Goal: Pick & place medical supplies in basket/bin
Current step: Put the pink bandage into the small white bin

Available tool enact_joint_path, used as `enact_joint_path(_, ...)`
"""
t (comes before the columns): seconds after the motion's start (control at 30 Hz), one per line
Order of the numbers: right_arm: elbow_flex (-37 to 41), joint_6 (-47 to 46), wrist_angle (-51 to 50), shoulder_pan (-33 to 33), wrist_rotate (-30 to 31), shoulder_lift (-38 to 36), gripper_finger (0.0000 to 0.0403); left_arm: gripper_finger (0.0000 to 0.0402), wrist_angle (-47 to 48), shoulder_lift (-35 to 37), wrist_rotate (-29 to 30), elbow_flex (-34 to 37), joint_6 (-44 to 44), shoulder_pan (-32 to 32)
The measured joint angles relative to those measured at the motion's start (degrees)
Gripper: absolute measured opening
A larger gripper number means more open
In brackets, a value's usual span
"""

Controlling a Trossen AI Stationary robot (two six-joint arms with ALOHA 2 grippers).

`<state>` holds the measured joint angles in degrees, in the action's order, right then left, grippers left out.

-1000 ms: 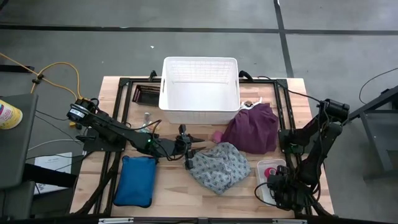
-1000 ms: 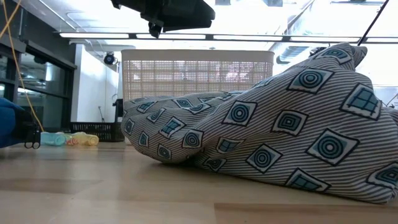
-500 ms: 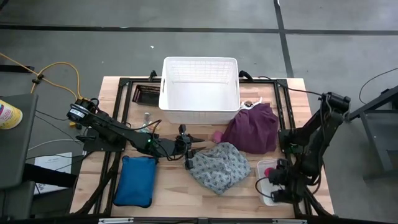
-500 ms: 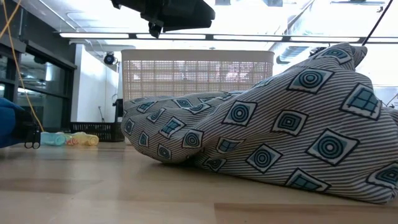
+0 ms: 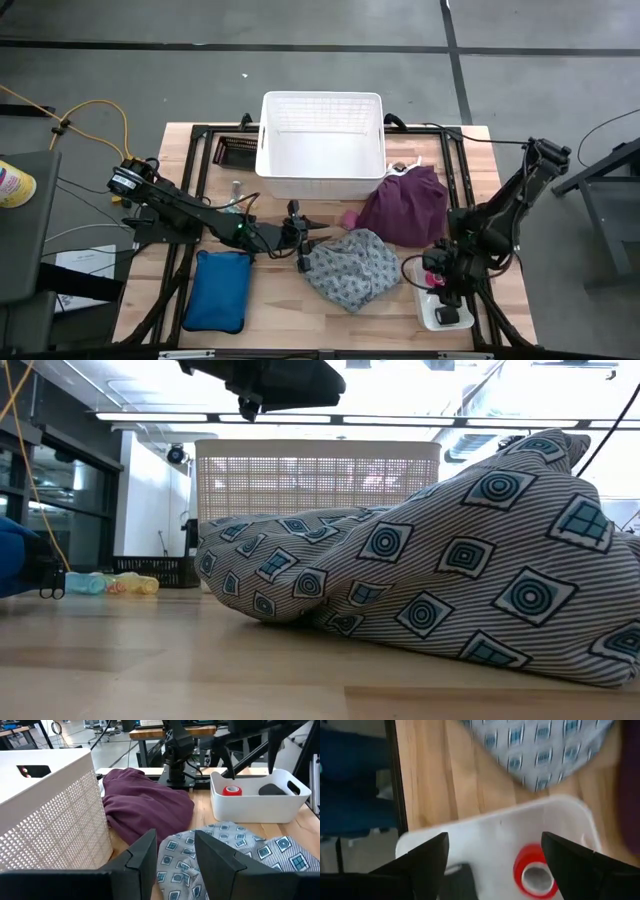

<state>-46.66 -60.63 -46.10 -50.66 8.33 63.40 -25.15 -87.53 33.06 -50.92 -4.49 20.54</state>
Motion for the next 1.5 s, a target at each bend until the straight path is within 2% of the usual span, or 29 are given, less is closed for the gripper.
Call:
enact_joint_path(0.23, 0.0, 9.5, 7.2, 6.4, 1.4, -0.1, 0.0306, 0.0128, 1.3, 0.0, -0.2, 0.0, -0.6, 2.5)
enact_joint_path(0.47, 0.0, 18.3, 13.0, 13.8, 14.4, -0.1, 0.0306, 0.0128, 4.7, 0.0, -0.1, 0.0, -2.7, 4.5)
enact_joint_path(0.57, 0.0, 20.4, 13.6, 17.0, 17.3, -0.1, 0.0306, 0.0128, 8.1, 0.8, -0.1, 0.0, -5.6, 5.3)
enact_joint_path(0.9, 0.0, 21.9, 15.1, 24.5, 17.1, -0.1, 0.0306, 0.0128, 22.2, 13.0, 1.5, 0.0, -9.0, 8.6)
enact_joint_path(1.27, 0.0, 21.5, 15.6, 25.1, 16.8, -0.1, 0.0306, 0.0128, 42.7, 21.8, 1.2, 0.2, -13.9, 12.3)
enact_joint_path(1.5, 0.0, 21.5, 15.8, 25.1, 15.5, -0.1, 0.0306, 0.0128, 43.8, 30.9, 1.2, 6.1, -14.7, 14.4)
